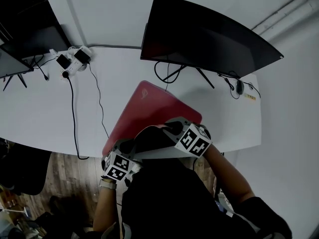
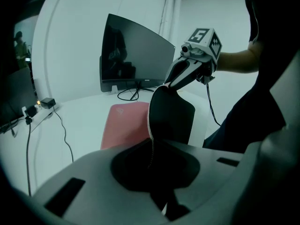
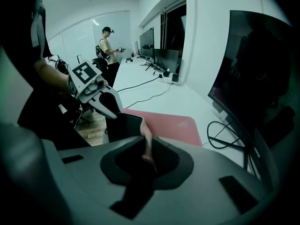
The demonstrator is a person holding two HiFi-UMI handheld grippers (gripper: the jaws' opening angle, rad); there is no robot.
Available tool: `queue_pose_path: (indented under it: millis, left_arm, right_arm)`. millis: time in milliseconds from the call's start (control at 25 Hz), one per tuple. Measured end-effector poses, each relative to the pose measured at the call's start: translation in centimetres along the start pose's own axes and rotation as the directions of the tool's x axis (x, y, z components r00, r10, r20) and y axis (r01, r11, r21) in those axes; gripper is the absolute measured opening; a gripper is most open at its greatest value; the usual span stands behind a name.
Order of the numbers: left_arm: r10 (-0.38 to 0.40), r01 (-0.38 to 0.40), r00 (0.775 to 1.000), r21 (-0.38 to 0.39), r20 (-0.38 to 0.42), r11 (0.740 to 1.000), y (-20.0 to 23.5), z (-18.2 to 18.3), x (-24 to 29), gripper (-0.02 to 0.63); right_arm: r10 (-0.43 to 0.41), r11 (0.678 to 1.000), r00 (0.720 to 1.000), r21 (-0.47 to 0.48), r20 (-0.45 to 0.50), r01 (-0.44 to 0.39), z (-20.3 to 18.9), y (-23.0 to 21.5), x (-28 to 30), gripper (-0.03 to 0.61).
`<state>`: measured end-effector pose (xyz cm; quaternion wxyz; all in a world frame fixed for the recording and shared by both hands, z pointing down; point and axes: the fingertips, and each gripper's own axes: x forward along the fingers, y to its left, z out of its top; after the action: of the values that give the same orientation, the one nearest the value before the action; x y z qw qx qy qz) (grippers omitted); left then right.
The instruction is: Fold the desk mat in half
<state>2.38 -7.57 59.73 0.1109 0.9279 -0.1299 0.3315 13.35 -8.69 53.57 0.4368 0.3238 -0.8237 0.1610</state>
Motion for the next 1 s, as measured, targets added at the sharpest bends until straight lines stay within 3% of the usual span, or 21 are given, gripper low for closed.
queue_pose_path:
  millis: [1000]
  left_arm:
    - [0.037, -0.039, 0.998, -0.051, -0.048, 0.998, 10.2, 2.6, 4.7, 0.037]
  right_arm:
    - [-0.062, 0.998, 0.998, -0.008, -0.02, 0.062, 5.2, -11.5, 8.4, 0.066]
